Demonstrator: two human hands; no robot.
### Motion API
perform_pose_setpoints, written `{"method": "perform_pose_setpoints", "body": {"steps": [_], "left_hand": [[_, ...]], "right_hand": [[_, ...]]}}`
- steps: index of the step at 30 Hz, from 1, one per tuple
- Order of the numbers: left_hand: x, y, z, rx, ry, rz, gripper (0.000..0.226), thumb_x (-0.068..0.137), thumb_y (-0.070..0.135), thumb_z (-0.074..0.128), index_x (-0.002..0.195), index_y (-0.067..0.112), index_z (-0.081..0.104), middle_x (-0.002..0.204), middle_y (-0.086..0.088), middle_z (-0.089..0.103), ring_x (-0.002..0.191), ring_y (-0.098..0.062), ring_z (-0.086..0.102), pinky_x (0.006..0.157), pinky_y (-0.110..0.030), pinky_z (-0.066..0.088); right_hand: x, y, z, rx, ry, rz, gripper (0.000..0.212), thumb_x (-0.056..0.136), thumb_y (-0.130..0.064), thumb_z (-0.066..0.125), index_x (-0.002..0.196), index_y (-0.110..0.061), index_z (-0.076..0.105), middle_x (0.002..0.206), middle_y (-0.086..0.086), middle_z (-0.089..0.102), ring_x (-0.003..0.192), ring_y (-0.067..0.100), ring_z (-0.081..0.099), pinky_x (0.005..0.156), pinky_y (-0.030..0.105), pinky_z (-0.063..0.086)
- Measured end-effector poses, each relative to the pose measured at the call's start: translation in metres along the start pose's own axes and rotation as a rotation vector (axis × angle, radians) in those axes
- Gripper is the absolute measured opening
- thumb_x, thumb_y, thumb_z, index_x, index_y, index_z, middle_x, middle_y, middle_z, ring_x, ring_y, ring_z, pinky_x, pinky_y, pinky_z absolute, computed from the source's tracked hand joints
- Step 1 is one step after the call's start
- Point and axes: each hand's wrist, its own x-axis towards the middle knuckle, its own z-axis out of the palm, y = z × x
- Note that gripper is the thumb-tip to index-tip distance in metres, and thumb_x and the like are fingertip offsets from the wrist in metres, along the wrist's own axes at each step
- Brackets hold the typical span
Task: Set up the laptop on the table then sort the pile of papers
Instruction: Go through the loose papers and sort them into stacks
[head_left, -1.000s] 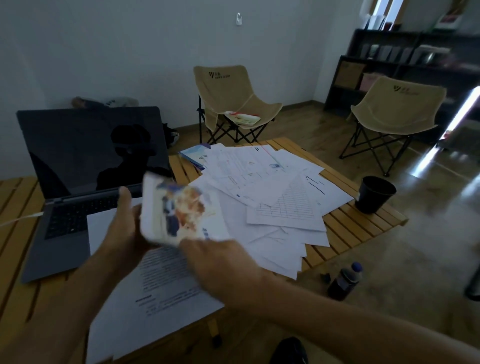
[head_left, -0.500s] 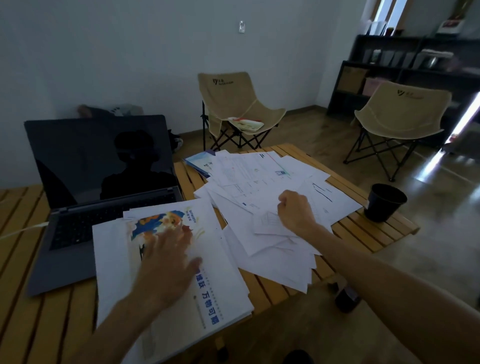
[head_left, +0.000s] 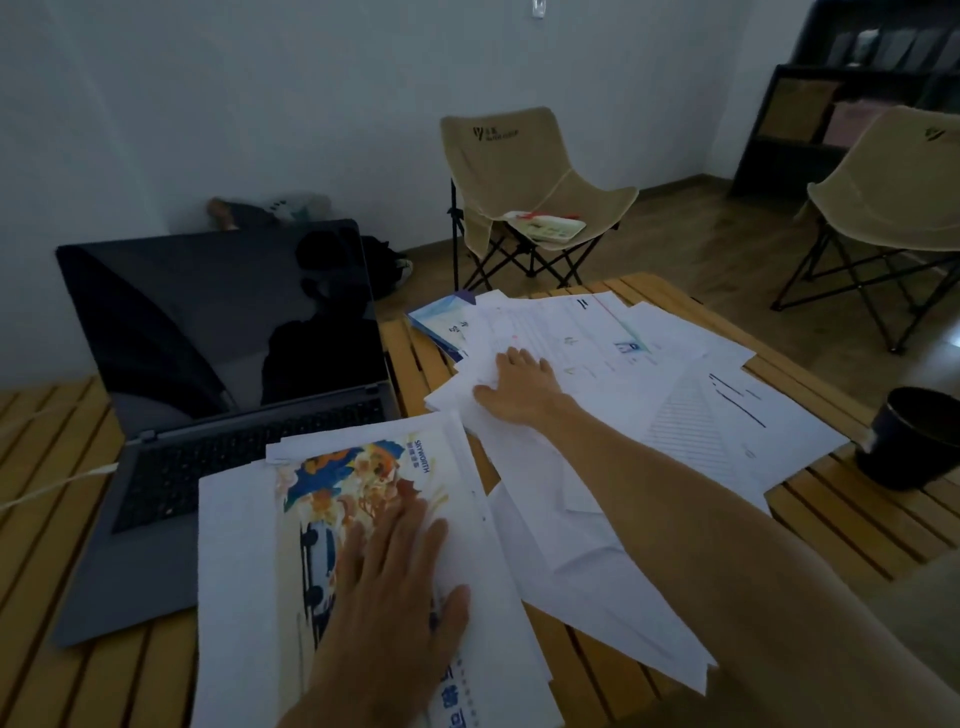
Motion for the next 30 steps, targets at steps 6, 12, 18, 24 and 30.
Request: {"method": "perform_pose_setpoints", "body": {"steps": [6, 12, 18, 24, 30], "left_hand": [[-0.003, 0.005, -0.005, -0.037, -0.007, -0.028, 0.079, 0.088, 0.071, 0.002, 0.149, 0.029, 0.032, 0.162, 0.006, 0.012, 0.15, -0.014, 0.0, 0.118, -0.043, -0.003], [0.002, 0.019, -0.018, -0.113, -0.008, -0.12, 0.069, 0.088, 0.059, 0.013, 0.147, 0.028, 0.027, 0.159, 0.004, 0.015, 0.149, -0.016, -0.001, 0.122, -0.046, -0.003], [0.061, 0.073, -0.037, -0.196, 0.074, -0.024, 0.053, 0.093, 0.033, 0.048, 0.142, 0.017, 0.036, 0.146, -0.005, 0.037, 0.135, -0.024, 0.03, 0.117, -0.039, 0.016], [0.138, 0.111, -0.031, 0.104, -0.351, 0.402, 0.092, 0.083, 0.044, 0.066, 0.154, 0.015, 0.015, 0.161, -0.009, 0.012, 0.147, -0.024, 0.015, 0.121, -0.038, 0.01], [0.148, 0.126, -0.023, 0.225, -0.32, 0.516, 0.066, 0.086, 0.04, 0.064, 0.139, 0.012, 0.037, 0.134, -0.012, 0.046, 0.122, -0.028, 0.048, 0.098, -0.041, 0.045]], "right_hand": [[-0.061, 0.008, 0.0, -0.063, 0.044, -0.031, 0.074, 0.096, -0.061, 0.039, 0.15, -0.012, 0.033, 0.158, 0.007, 0.035, 0.146, 0.025, 0.03, 0.121, 0.048, 0.017], [-0.156, 0.031, -0.002, -0.096, 0.085, -0.086, 0.043, 0.099, -0.045, 0.043, 0.131, -0.016, 0.049, 0.133, 0.004, 0.059, 0.123, 0.023, 0.054, 0.106, 0.043, 0.04], [-0.214, 0.058, -0.018, 0.002, 0.073, -0.04, 0.035, 0.097, -0.032, 0.049, 0.127, -0.016, 0.055, 0.125, 0.004, 0.063, 0.113, 0.024, 0.059, 0.093, 0.035, 0.046], [-0.245, 0.088, -0.029, 0.362, 0.126, 0.255, 0.024, 0.094, -0.025, 0.056, 0.114, -0.014, 0.064, 0.114, 0.003, 0.067, 0.084, 0.013, 0.058, 0.07, 0.025, 0.05], [-0.195, 0.107, -0.051, 1.325, 0.273, 0.858, 0.024, 0.087, -0.012, 0.064, 0.108, -0.002, 0.061, 0.105, 0.017, 0.061, 0.074, 0.022, 0.053, 0.08, 0.043, 0.061]]}}
